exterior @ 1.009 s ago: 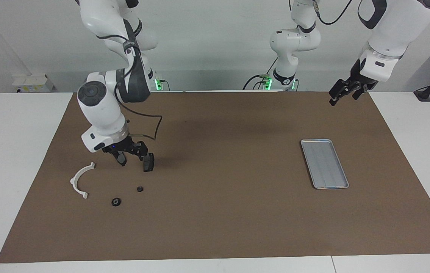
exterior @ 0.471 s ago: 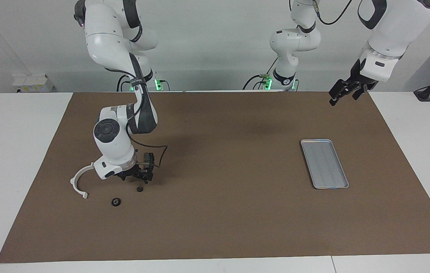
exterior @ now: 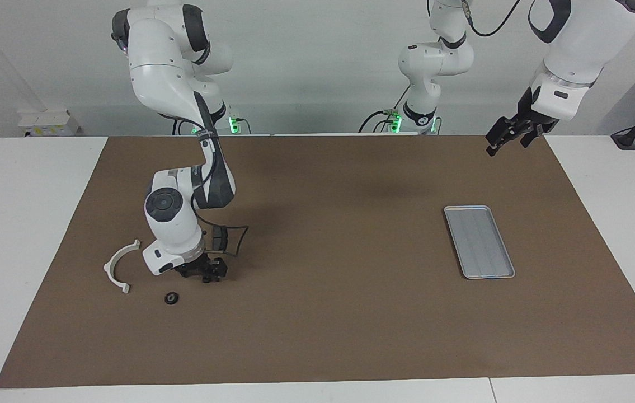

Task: Pick bearing gear from pile to tray

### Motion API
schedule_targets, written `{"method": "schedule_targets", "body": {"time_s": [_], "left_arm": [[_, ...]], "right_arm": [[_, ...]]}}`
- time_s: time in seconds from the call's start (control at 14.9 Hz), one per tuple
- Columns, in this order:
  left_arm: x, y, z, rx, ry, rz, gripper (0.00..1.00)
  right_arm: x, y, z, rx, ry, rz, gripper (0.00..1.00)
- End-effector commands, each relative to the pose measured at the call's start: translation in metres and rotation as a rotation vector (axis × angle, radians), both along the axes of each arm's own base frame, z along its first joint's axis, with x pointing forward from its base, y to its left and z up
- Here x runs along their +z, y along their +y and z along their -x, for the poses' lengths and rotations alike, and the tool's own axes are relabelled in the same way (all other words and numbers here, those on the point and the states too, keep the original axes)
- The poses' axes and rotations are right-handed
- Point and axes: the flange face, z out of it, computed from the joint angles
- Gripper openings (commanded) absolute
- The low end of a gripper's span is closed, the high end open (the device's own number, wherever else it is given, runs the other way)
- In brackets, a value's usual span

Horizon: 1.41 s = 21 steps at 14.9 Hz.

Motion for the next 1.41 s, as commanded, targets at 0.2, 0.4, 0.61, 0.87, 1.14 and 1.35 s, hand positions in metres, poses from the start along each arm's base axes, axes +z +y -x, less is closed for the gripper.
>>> {"method": "schedule_targets", "body": {"time_s": [0.2, 0.4, 0.61, 0.87, 1.14, 1.35], "left_arm": [[0.002, 0.002, 0.007, 0.002, 0.009, 0.009, 1.00], [0.002, 0.002, 0.006, 0.002, 0.008, 0.009, 1.00], [0.002, 0.002, 0.007, 0.002, 0.009, 0.009, 1.00], [0.002, 0.002, 0.007, 0.002, 0.009, 0.009, 1.00], [0.002, 0.002, 0.007, 0.002, 0.009, 0.009, 1.00], [0.002, 0.002, 0.007, 0.002, 0.009, 0.009, 1.00]], "right_arm": [[0.002, 0.001, -0.004, -0.060, 0.017, 0.005, 0.86], [-0.003, 0.000, -0.001, -0.069, 0.032, 0.008, 0.67], [-0.005, 0.002, 0.002, -0.094, 0.055, -0.014, 0.48], [-0.005, 0.001, 0.002, -0.096, 0.057, -0.016, 0.00], [-0.004, 0.001, 0.002, -0.096, 0.056, -0.016, 0.00], [0.011, 0.000, -0.003, -0.085, 0.069, 0.001, 0.00]]}}
